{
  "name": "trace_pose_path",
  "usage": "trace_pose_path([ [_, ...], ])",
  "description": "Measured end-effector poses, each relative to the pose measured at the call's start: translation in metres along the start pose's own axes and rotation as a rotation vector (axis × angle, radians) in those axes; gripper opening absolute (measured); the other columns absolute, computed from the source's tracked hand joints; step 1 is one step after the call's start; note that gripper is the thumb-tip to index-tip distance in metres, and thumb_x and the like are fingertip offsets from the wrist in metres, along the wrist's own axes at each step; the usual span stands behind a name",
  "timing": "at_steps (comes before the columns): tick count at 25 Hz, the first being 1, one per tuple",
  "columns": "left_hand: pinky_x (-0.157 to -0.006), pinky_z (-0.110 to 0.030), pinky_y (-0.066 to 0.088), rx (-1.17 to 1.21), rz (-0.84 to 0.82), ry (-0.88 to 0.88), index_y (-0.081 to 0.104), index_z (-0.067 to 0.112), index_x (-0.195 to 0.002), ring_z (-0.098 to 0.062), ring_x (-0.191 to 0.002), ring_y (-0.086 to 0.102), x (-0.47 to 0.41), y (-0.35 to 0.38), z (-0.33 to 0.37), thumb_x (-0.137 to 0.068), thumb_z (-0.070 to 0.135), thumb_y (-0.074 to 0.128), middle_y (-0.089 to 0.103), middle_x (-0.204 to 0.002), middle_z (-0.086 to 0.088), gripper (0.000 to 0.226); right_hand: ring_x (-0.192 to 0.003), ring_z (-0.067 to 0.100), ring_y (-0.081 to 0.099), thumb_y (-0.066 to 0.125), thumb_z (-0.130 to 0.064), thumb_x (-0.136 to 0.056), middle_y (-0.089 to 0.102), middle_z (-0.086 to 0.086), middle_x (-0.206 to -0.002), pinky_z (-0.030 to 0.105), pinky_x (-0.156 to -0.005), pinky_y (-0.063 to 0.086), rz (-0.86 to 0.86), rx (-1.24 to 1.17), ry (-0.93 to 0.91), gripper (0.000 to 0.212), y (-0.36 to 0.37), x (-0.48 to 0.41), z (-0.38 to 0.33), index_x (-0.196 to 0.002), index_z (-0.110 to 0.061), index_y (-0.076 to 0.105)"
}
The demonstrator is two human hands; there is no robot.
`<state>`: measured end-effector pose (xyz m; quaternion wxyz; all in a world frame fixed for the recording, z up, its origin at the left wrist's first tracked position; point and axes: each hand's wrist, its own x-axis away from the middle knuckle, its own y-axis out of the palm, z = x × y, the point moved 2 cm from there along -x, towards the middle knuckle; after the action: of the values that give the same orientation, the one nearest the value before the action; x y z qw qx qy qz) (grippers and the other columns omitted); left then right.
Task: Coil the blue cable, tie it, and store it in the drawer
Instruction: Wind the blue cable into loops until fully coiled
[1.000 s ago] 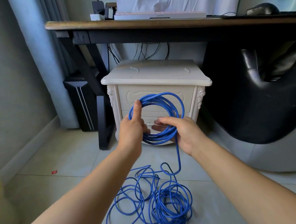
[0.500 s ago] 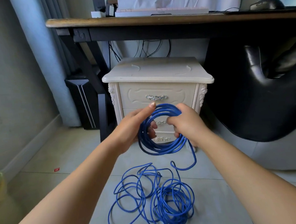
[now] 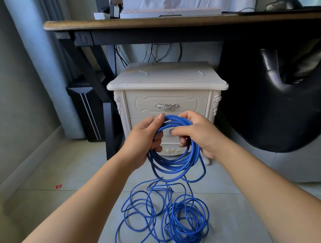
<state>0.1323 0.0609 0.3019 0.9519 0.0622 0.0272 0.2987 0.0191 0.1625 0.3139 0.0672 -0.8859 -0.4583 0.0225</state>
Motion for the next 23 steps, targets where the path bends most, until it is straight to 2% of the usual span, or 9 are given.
trace_pose_path([
  [4, -0.046, -0.023, 0.015, 0.182, 0.117, 0.014, 0.051, 0.02, -0.073, -0.009, -0.045, 0.016, -0.001, -0.003, 0.006, -0.101, 0.037, 0.048, 0.019, -0.059, 0.002, 0.033, -0.068, 0.026, 0.07, 0.072, -0.002, -0.082, 0.069, 0.009, -0.079, 0.04, -0.068, 0.059, -0.159, -0.114, 0.079, 0.04, -0.005, 0.005, 0.001, -0.117, -0.013, 0.056],
  [7, -0.045, -0.022, 0.016, 0.342, 0.235, 0.009, 0.044, 0.021, -0.073, -0.009, -0.043, 0.016, -0.006, -0.008, 0.006, -0.101, 0.039, 0.048, 0.02, -0.055, 0.004, 0.034, -0.089, 0.026, 0.071, 0.076, -0.01, -0.074, 0.073, 0.012, -0.094, 0.048, -0.088, 0.056, -0.264, -0.12, 0.191, 0.034, -0.004, 0.011, 0.013, -0.104, -0.014, 0.061],
  [9, -0.04, -0.019, 0.019, 0.446, 0.275, 0.002, 0.044, 0.02, -0.073, -0.008, -0.04, 0.016, -0.007, -0.007, 0.004, -0.101, 0.041, 0.048, 0.02, -0.05, 0.007, 0.035, -0.095, 0.027, 0.07, 0.073, -0.008, -0.076, 0.072, 0.015, -0.099, 0.049, -0.089, 0.055, -0.206, -0.205, 0.178, 0.023, 0.002, 0.009, 0.017, -0.095, -0.013, 0.061],
  [12, -0.039, -0.019, 0.024, 0.534, 0.237, 0.0, 0.046, 0.019, -0.077, -0.007, -0.039, 0.018, -0.006, 0.008, 0.001, -0.101, 0.043, 0.044, 0.022, -0.05, 0.007, 0.035, -0.069, 0.023, 0.071, 0.061, 0.0, -0.088, 0.064, 0.009, -0.064, 0.04, -0.073, 0.057, 0.035, -0.473, 0.108, 0.012, 0.007, 0.003, 0.013, -0.082, -0.009, 0.057],
  [14, -0.041, -0.019, 0.029, 0.554, 0.197, -0.016, 0.048, 0.017, -0.081, -0.008, -0.039, 0.022, -0.003, 0.017, 0.0, -0.102, 0.044, 0.042, 0.027, -0.05, 0.006, 0.035, -0.042, 0.013, 0.052, 0.06, -0.003, -0.091, 0.042, -0.001, -0.045, 0.037, -0.063, 0.059, 0.124, -0.557, 0.049, 0.017, 0.005, 0.0, 0.01, -0.076, -0.011, 0.055],
  [15, -0.044, -0.02, 0.032, 0.568, 0.171, -0.03, 0.05, 0.015, -0.083, -0.008, -0.04, 0.025, -0.001, 0.019, -0.001, -0.102, 0.044, 0.042, 0.03, -0.051, 0.005, 0.035, -0.037, 0.01, 0.038, 0.061, -0.005, -0.091, 0.034, -0.004, -0.043, 0.035, -0.058, 0.056, 0.135, -0.547, 0.022, 0.02, 0.003, -0.001, 0.008, -0.075, -0.013, 0.054],
  [19, -0.063, -0.033, 0.046, 0.595, 0.01, -0.117, 0.058, 0.011, -0.092, -0.016, -0.047, 0.041, 0.007, 0.01, 0.004, -0.098, 0.038, 0.045, 0.046, -0.062, -0.003, 0.031, -0.036, 0.008, 0.02, 0.065, -0.011, -0.091, 0.026, -0.009, -0.042, 0.024, -0.045, 0.033, 0.178, -0.385, -0.016, 0.026, -0.005, -0.003, 0.001, -0.073, -0.019, 0.047],
  [21, -0.071, -0.038, 0.05, 0.451, -0.028, -0.149, 0.062, 0.009, -0.092, -0.02, -0.053, 0.053, 0.008, 0.001, 0.007, -0.09, 0.035, 0.049, 0.057, -0.07, -0.007, 0.029, -0.032, 0.007, 0.022, 0.064, -0.008, -0.09, 0.027, -0.011, -0.039, 0.023, -0.042, 0.029, 0.195, -0.229, -0.008, 0.024, -0.008, -0.006, 0.0, -0.076, -0.018, 0.047],
  [23, -0.068, -0.038, 0.055, 0.21, -0.008, -0.147, 0.067, 0.01, -0.095, -0.02, -0.062, 0.062, 0.007, -0.006, 0.007, -0.091, 0.04, 0.049, 0.065, -0.08, -0.007, 0.035, -0.031, 0.009, 0.029, 0.064, -0.007, -0.088, 0.035, -0.012, -0.039, 0.027, -0.044, 0.032, 0.177, 0.029, -0.018, 0.019, -0.007, -0.009, 0.002, -0.08, -0.016, 0.049],
])
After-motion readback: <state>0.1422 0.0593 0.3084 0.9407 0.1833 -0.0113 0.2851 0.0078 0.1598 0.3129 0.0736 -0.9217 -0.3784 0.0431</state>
